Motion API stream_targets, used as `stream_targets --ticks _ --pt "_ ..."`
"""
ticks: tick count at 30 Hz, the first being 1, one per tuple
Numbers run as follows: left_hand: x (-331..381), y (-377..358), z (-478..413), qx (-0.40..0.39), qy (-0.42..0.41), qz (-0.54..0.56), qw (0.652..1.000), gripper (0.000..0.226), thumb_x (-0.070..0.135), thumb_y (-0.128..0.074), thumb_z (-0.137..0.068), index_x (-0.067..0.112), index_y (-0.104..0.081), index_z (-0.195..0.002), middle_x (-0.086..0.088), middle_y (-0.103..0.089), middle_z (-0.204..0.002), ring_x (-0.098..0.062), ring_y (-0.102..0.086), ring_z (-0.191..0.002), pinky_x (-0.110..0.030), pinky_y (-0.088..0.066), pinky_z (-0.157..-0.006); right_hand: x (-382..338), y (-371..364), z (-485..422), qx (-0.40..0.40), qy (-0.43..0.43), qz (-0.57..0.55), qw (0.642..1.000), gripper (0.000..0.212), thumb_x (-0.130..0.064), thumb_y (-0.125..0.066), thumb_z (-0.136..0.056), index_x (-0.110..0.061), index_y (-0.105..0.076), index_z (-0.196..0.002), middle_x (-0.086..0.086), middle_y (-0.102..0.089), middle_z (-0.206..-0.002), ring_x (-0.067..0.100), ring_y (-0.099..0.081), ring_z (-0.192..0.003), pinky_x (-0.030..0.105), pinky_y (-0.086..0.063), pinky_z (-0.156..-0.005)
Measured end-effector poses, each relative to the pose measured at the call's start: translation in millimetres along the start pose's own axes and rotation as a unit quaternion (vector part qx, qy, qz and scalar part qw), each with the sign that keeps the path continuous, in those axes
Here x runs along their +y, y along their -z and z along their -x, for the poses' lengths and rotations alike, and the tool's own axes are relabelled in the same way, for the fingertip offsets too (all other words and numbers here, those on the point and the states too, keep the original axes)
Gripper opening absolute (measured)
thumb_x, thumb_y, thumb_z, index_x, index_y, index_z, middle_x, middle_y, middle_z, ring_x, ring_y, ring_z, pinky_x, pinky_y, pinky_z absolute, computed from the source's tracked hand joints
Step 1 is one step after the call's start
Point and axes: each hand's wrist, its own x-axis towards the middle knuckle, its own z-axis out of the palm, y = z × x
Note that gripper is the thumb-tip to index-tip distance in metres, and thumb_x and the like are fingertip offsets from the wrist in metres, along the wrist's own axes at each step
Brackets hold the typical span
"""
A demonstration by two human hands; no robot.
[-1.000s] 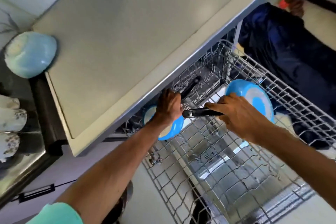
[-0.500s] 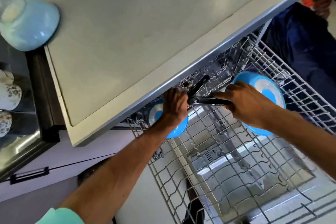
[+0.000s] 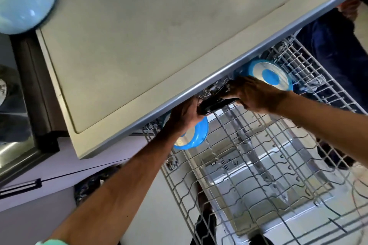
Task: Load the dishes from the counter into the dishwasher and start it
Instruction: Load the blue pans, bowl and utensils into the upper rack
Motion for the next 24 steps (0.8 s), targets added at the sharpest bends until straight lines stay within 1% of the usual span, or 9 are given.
stream_targets --ticks 2,4,7,13,16,18,20,22,24 --pt "-1 2 -1 -0.006 0.006 0.024 1.0 0.044 0.054 -0.075 -0.08 0.021 -0.071 -0.109 0.006 -0.074 -0.1 -0.014 -0.068 -0.091 -0.02 -0.04 -0.075 1 -8 0 0.013 -0.003 0.018 1.0 0.057 -0.009 -0.059 -0.091 -0.035 -0.055 -0.142 0.001 -0.068 -0.117 0.025 -0.055 -0.111 0.033 -0.037 -0.1" --pt "-2 4 -1 -0.023 0.01 0.042 0.999 0.047 0.054 -0.075 -0.08 0.019 -0.07 -0.111 0.003 -0.073 -0.101 -0.016 -0.067 -0.09 -0.021 -0.043 -0.076 -4 -8 -4 0.032 -0.014 0.024 0.999 0.055 -0.012 -0.047 -0.092 -0.031 -0.055 -0.143 0.003 -0.067 -0.119 0.026 -0.053 -0.114 0.035 -0.038 -0.101" --pt "-1 8 1 -0.029 0.011 0.067 0.997 0.053 0.053 -0.077 -0.077 0.019 -0.067 -0.116 0.002 -0.074 -0.105 -0.018 -0.069 -0.093 -0.03 -0.055 -0.083 -9 -6 -9 0.054 -0.025 0.039 0.997 0.047 -0.018 -0.053 -0.093 -0.03 -0.061 -0.137 0.01 -0.063 -0.121 0.031 -0.053 -0.118 0.042 -0.045 -0.097" --pt "-1 8 8 0.026 -0.014 0.016 0.999 0.068 0.052 -0.075 -0.08 0.013 -0.06 -0.133 -0.006 -0.066 -0.129 -0.022 -0.06 -0.119 -0.033 -0.045 -0.104 -12 -6 -15 0.042 -0.069 0.033 0.996 0.047 -0.03 -0.044 -0.093 -0.032 -0.062 -0.136 0.009 -0.061 -0.124 0.03 -0.051 -0.121 0.044 -0.048 -0.098" --pt "-1 9 12 0.053 -0.017 0.012 0.998 0.067 0.05 -0.074 -0.083 0.01 -0.059 -0.135 -0.008 -0.065 -0.13 -0.024 -0.059 -0.121 -0.031 -0.042 -0.105 -13 -8 -14 0.071 -0.077 0.016 0.994 0.04 -0.023 -0.054 -0.094 -0.025 -0.065 -0.133 0.013 -0.063 -0.112 0.032 -0.055 -0.11 0.047 -0.054 -0.09" --pt "1 12 16 0.066 -0.019 0.008 0.998 0.071 0.049 -0.074 -0.084 0.007 -0.056 -0.138 -0.01 -0.063 -0.133 -0.025 -0.057 -0.123 -0.032 -0.041 -0.108 -16 -13 -10 0.076 -0.09 0.021 0.993 0.042 -0.022 -0.048 -0.097 -0.02 -0.062 -0.137 0.014 -0.061 -0.111 0.03 -0.053 -0.107 0.046 -0.053 -0.09" --pt "2 12 20 0.064 -0.027 -0.002 0.998 0.077 0.051 -0.072 -0.085 0.003 -0.051 -0.141 -0.013 -0.061 -0.137 -0.028 -0.056 -0.126 -0.038 -0.04 -0.111 -19 -16 -4 0.078 -0.109 0.028 0.991 0.047 -0.02 -0.04 -0.098 -0.009 -0.053 -0.143 0.02 -0.058 -0.12 0.033 -0.05 -0.112 0.046 -0.051 -0.095" --pt "4 14 25 0.069 -0.027 -0.021 0.997 0.08 0.051 -0.069 -0.086 0.001 -0.048 -0.143 -0.015 -0.059 -0.137 -0.031 -0.055 -0.127 -0.043 -0.04 -0.11 -29 -14 2 0.108 -0.146 0.012 0.983 0.051 -0.006 -0.051 -0.093 0.002 -0.047 -0.143 0.027 -0.053 -0.13 0.04 -0.047 -0.121 0.048 -0.05 -0.101" --pt "7 20 35 0.087 -0.022 -0.039 0.995 0.079 0.047 -0.069 -0.088 0.001 -0.044 -0.146 -0.016 -0.058 -0.14 -0.032 -0.055 -0.127 -0.045 -0.041 -0.109 -50 -7 9 0.126 -0.207 -0.033 0.969 0.061 0.0 -0.058 -0.087 0.003 -0.043 -0.145 0.027 -0.045 -0.14 0.044 -0.04 -0.13 0.049 -0.044 -0.107"
